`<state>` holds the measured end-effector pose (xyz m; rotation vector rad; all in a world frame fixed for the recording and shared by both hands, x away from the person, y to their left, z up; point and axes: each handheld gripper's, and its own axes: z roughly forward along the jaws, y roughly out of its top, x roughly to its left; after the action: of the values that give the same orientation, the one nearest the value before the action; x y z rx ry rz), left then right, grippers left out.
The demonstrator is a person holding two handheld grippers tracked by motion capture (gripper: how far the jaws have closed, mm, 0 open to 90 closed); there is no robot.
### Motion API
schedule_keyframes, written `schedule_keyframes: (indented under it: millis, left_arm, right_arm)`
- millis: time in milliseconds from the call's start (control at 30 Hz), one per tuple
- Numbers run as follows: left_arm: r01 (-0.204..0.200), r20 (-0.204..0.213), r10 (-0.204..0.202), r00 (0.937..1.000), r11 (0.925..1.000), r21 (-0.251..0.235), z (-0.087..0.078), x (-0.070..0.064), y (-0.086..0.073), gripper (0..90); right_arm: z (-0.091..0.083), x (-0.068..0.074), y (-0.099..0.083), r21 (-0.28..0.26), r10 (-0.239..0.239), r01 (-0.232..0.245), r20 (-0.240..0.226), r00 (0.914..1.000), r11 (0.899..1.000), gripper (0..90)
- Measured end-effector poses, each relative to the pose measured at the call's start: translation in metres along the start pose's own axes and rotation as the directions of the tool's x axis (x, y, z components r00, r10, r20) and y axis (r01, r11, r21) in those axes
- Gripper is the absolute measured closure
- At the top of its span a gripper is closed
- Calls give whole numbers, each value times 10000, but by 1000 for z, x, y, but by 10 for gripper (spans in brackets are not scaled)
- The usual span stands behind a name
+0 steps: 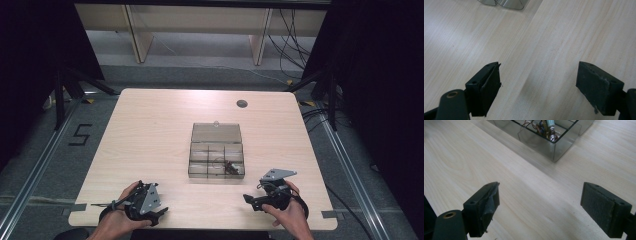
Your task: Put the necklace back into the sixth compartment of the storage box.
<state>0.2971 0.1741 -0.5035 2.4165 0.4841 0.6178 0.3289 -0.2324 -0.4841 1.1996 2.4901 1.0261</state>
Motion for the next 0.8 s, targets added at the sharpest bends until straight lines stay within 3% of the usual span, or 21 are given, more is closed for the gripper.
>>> schedule_keyframes:
  millis: [33, 67, 100, 133, 300, 333, 400, 467, 500, 600, 667, 733, 767, 800]
  left_arm:
    - [-7, -5, 7, 10000, 10000, 1, 0, 0, 0, 191]
    - [-21, 47, 21, 10000, 10000, 70, 0, 0, 0, 191]
    - [-14, 23, 14, 10000, 10000, 59, 0, 0, 0, 191]
    - [-21, -75, 21, 10000, 10000, 0, 0, -1, 0, 191]
    - [18, 38, -18, 10000, 10000, -4, 1, 0, 0, 191]
    - [-31, -29, 31, 10000, 10000, 0, 1, -1, 0, 190]
    - [-37, -81, 37, 10000, 10000, 9, 0, -1, 0, 190]
    - [-54, -19, 54, 10000, 10000, 32, 1, -1, 0, 190]
    - [-63, -15, 63, 10000, 10000, 36, 1, -1, 0, 190]
    - [-76, -93, 76, 9999, 10000, 16, 0, -1, 0, 189]
    - [-49, -82, 49, 10000, 10000, -14, 0, -1, 0, 189]
    - [-54, -79, 54, 10000, 10000, -9, 0, -1, 0, 188]
    - [-48, -78, 48, 10000, 10000, -11, 0, -1, 0, 188]
    - [-51, -92, 50, 9999, 10000, -20, 0, -1, 0, 188]
  right_arm:
    - [2, 2, -1, -170, 185, -185, 7, 9998, 9997, 162]
    - [0, 3, -1, 84, 42, -42, -42, 10000, 10000, 162]
    - [2, 4, -2, -184, 150, -151, -59, 9999, 9997, 163]
    - [0, 5, -2, 51, 96, -96, -39, 9999, 9999, 162]
    - [-1, 11, -5, 60, 47, -47, -34, 10000, 10000, 162]
    - [1, 12, -7, -148, 129, -129, -13, 9999, 9998, 162]
    - [0, 11, -8, -37, -138, 138, 36, 9999, 9999, 162]
    - [1, 13, -9, -148, 136, -136, 29, 9999, 9998, 162]
    - [-1, 12, -9, 131, 82, -83, 77, 9999, 9999, 162]
    - [-1, 12, -12, -30, -49, 49, 107, 9999, 10000, 162]
    - [-3, 14, -12, 19, 167, -167, 77, 9998, 9999, 162]
    - [-2, 13, -13, -40, -6, 6, 143, 9999, 10000, 162]
    - [-3, 15, -14, -61, 193, -192, 117, 9997, 9998, 162]
    - [-3, 14, -14, 7, 37, -37, 129, 9999, 10000, 162]
